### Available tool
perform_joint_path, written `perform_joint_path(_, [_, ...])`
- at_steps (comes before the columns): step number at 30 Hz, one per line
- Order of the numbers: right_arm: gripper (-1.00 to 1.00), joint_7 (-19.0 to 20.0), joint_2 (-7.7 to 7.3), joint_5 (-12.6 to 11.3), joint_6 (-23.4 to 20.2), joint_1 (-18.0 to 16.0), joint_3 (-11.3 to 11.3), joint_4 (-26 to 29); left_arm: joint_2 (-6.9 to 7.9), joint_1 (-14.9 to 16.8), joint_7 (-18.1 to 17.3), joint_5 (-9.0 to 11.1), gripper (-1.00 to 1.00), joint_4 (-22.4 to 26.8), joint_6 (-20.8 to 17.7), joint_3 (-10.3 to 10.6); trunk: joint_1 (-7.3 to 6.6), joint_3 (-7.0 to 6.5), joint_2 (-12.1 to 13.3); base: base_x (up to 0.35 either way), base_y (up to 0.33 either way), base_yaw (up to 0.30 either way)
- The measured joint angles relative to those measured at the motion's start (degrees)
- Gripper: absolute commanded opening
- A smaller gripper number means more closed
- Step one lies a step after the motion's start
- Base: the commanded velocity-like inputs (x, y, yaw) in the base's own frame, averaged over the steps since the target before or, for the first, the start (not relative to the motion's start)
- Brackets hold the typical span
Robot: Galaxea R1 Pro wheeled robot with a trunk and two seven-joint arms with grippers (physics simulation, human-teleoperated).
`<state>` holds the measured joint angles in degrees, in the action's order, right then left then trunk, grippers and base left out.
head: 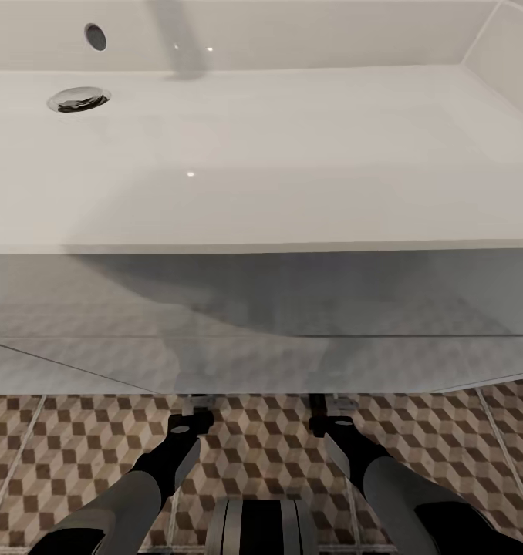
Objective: Take the four mousetraps from the cabinet in the bathroom and place them on the bathroom floor. Make sure all four end up on the same floor surface, and ensure that at least two of them are either under or directly next to the same bathroom sink.
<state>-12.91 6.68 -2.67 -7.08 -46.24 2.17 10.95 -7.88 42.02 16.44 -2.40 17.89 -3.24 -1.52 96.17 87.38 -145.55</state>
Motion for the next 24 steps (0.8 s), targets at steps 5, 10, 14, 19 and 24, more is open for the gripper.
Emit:
perform_joint_path(5, [-1.00,0.04,-0.16,0.04,0.41,0.00,-0.04,0.09,0.00,0.00,0.03,0.00,-1.00,0.01,0.00,-0.01,0.00,0.00,0.00,0.000,0.000,0.000])
perform_joint_path(10, [-1.00,0.92,-0.38,0.06,1.81,-0.26,-0.04,0.90,0.00,0.00,0.08,0.00,-1.00,0.00,0.00,-0.04,0.00,0.00,0.00,0.000,0.000,0.000])
perform_joint_path(14, [-1.00,1.19,-0.42,0.00,2.43,-1.01,-0.04,1.30,0.06,0.00,0.07,0.00,-1.00,-0.04,0.00,-0.07,0.00,0.00,0.00,0.000,0.000,0.000])
perform_joint_path(19, [-1.00,1.29,-0.44,-0.08,3.00,-1.72,-0.09,1.42,0.09,0.00,0.05,0.02,-1.00,-0.07,-0.06,-0.02,0.00,0.00,0.00,0.000,0.000,0.000])
perform_joint_path(24, [-1.00,1.31,-0.44,-0.16,3.29,-2.90,-0.11,1.35,0.09,0.00,0.02,0.01,-1.00,-0.08,-0.08,-0.01,0.00,0.00,0.00,0.000,0.000,0.000])
